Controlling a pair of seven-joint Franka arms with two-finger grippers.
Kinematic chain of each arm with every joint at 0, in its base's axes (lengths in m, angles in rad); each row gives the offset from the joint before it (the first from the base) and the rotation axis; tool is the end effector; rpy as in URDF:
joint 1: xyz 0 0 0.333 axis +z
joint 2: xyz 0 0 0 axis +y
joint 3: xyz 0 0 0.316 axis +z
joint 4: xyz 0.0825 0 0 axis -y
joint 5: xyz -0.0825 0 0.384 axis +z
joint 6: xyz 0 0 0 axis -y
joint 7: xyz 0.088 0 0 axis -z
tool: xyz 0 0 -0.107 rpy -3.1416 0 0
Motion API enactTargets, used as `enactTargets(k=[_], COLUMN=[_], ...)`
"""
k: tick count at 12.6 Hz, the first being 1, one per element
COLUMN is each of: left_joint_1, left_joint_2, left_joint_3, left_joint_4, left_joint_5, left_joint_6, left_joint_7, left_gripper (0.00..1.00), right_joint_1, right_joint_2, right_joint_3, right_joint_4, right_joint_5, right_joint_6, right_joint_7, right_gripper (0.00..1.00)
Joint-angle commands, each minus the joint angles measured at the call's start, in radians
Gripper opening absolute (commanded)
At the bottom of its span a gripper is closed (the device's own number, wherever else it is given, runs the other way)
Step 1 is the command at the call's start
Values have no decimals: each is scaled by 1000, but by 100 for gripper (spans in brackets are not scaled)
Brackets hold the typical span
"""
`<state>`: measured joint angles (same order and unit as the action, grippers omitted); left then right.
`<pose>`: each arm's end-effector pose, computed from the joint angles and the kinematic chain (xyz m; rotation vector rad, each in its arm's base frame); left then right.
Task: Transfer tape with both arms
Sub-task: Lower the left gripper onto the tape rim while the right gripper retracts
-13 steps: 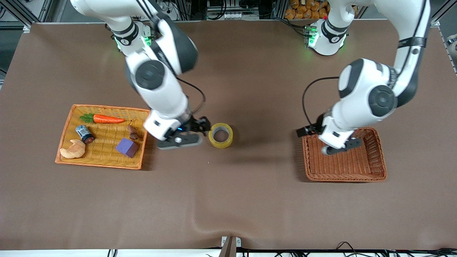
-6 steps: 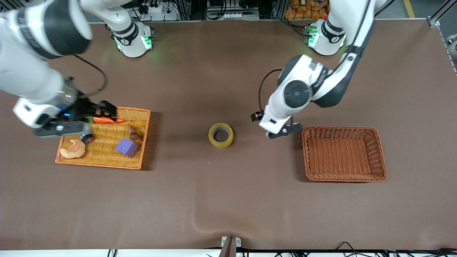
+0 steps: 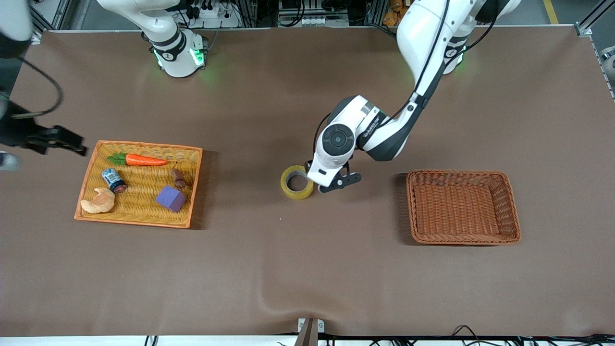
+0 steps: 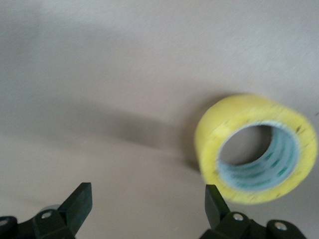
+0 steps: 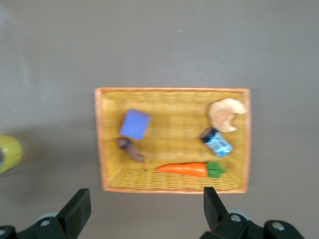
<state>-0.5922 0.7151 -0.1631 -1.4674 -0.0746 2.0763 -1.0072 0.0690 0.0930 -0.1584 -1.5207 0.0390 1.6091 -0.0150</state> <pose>0.5262 -0.4739 0.2544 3.0524 0.5012 -0.3028 0.5843 -0.0440 0.5992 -3.1149 0.1174 0.0034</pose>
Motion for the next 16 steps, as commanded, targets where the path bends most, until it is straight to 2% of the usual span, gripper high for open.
enactTargets(k=[1, 3, 5, 11, 12, 13, 14, 16], left_joint_1=[-40, -52, -63, -98, -103, -103, -103, -104], left_joint_2=[46, 69, 89, 142, 145, 147, 147, 147], left_joint_3=[14, 20, 20, 30, 30, 34, 36, 34], left_joint_4=[36, 36, 36, 36, 36, 36, 35, 32], left_joint_5=[27, 47, 68, 142, 151, 153, 157, 211], left_joint_6=[86, 160, 177, 266, 272, 272, 272, 272], left_joint_7=[-53, -89, -111, -156, -160, -178, -174, -175], left_gripper=[100, 100, 100, 100, 87, 34, 4, 0], right_joint_1=[-17, -17, -24, -23, -28, -29, -22, -14], right_joint_2=[-16, -28, -22, -18, -16, -15, -13, -13], right_joint_3=[-22, -23, 22, 19, 17, 17, 20, 23], right_joint_4=[7, 7, 5, 7, 7, 7, 10, 10], right_joint_5=[8, 7, -5, -5, -5, -2, -2, -10], right_joint_6=[-11, -20, -26, -29, -29, -20, -23, -22], right_joint_7=[-40, -40, -2, 0, -5, -5, -5, -5], right_gripper=[100, 100, 100, 100, 100, 100, 100, 100])
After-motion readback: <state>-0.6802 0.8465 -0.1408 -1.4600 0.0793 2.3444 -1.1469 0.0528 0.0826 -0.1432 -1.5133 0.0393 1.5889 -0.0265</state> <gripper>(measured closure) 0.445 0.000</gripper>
